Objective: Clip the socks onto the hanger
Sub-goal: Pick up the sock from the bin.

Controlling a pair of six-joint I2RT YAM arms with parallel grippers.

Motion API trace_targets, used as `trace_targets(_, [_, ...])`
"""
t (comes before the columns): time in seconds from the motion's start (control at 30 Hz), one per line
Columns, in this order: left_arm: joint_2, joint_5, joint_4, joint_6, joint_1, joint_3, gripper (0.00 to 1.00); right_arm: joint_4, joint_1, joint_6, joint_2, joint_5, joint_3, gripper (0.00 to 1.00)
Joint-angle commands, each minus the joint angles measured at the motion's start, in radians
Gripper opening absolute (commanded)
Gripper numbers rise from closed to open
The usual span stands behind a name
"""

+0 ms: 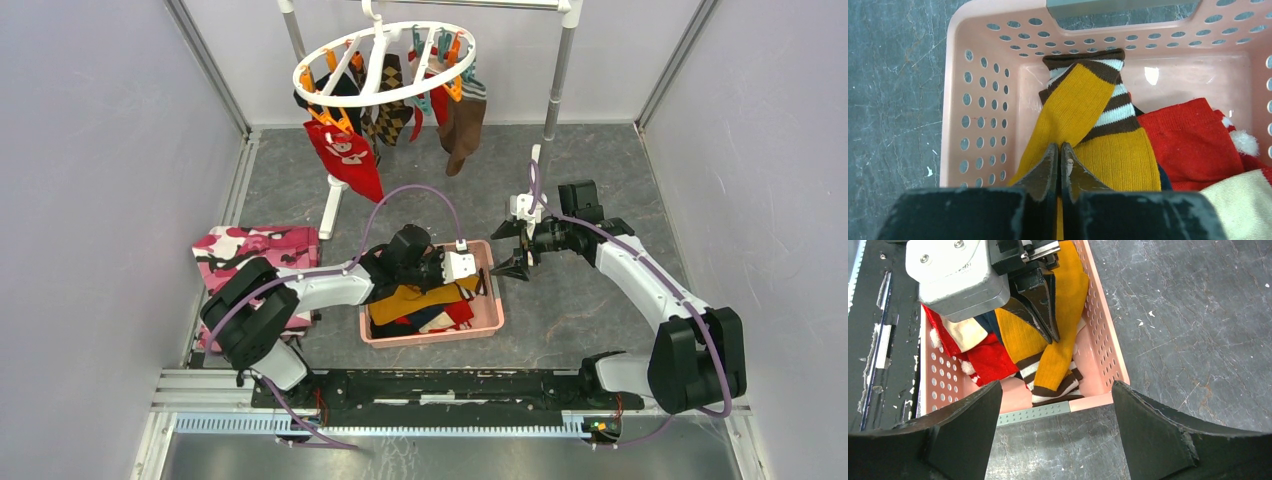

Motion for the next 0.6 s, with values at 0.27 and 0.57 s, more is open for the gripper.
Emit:
trace_targets(0.27, [-0.151, 0.057, 0.069, -0.127, 0.005, -0.043, 0.02, -0.019, -0.003, -0.055, -0.009, -0.019, 0.034, 0.87])
trace_targets(0.57, [-0.216, 0.247, 0.197, -0.435, 0.078, -0.111, 0.02, -0.068, -0.001, -0.185, -0.033, -0.059, 0.013, 0.88])
